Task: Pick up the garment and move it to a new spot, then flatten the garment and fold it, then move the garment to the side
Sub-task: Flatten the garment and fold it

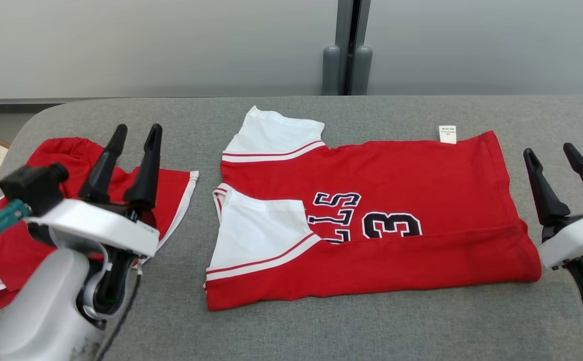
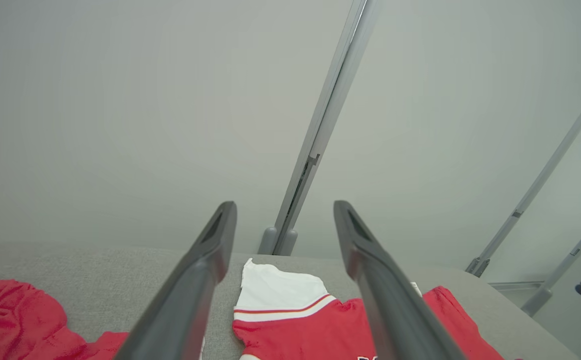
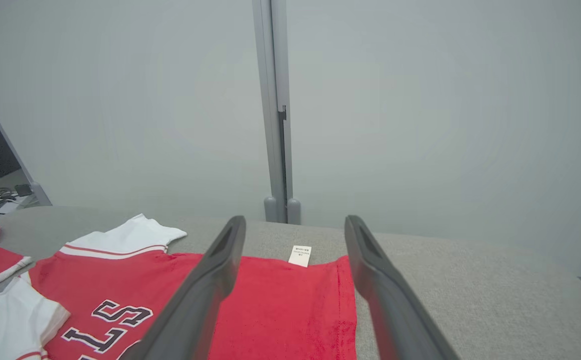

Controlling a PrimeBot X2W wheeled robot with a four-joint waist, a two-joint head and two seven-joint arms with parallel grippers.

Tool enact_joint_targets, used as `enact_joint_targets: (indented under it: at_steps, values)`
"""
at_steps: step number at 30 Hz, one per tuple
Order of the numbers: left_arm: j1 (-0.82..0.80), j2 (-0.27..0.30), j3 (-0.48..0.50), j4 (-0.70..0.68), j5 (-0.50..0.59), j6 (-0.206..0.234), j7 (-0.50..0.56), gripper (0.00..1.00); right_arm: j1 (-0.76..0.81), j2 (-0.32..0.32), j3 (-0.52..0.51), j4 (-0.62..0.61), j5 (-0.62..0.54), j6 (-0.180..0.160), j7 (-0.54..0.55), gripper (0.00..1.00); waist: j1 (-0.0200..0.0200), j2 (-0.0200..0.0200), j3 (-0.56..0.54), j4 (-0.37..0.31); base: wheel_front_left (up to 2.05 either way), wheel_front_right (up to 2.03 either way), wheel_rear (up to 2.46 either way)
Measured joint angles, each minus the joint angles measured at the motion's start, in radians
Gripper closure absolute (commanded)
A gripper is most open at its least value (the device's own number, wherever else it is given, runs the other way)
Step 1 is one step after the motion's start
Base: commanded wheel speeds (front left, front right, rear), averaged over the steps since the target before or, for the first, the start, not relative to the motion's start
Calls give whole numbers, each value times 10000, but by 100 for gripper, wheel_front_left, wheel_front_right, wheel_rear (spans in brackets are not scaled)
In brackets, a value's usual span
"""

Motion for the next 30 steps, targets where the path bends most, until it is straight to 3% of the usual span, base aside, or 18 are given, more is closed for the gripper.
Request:
enact_joint_targets:
  at_steps: [6, 10, 15, 20, 25, 30]
  values:
    - [1999, -1396, 2207, -1103, 2803, -146, -12, 0, 836, 476, -305, 140, -918, 0, -2403, 0, 0, 0, -296, 38, 0, 0, 0]
    - [3189, -2642, 3043, -1348, 4232, -502, -10, 0, 1456, 1045, -786, -44, -1829, 0, -2725, 0, 0, 0, -453, 25, 0, 0, 0]
    - [4042, -3505, 3766, -1204, 5678, -777, -12, 0, 2532, 2278, -1616, -1026, -2518, 2, -2740, 0, 0, 0, -487, 12, 0, 0, 0]
    - [4465, -3806, 4115, -729, 6287, -922, -12, 0, 3071, 2936, -1818, -1476, -2832, 0, -2742, 0, 1, 0, -370, -40, 0, 0, 0]
    - [4411, -3900, 4023, -48, 6796, -970, -12, 0, 3043, 2972, -1854, -1580, -2963, 0, -2742, 0, 0, 0, -227, -181, 0, 0, 0]
    - [4141, -3931, 3737, 1728, 7310, -817, -10, 0, 2900, 2959, -1918, -1760, -3016, 0, -2742, 0, 0, 0, -131, -370, 0, 0, 0]
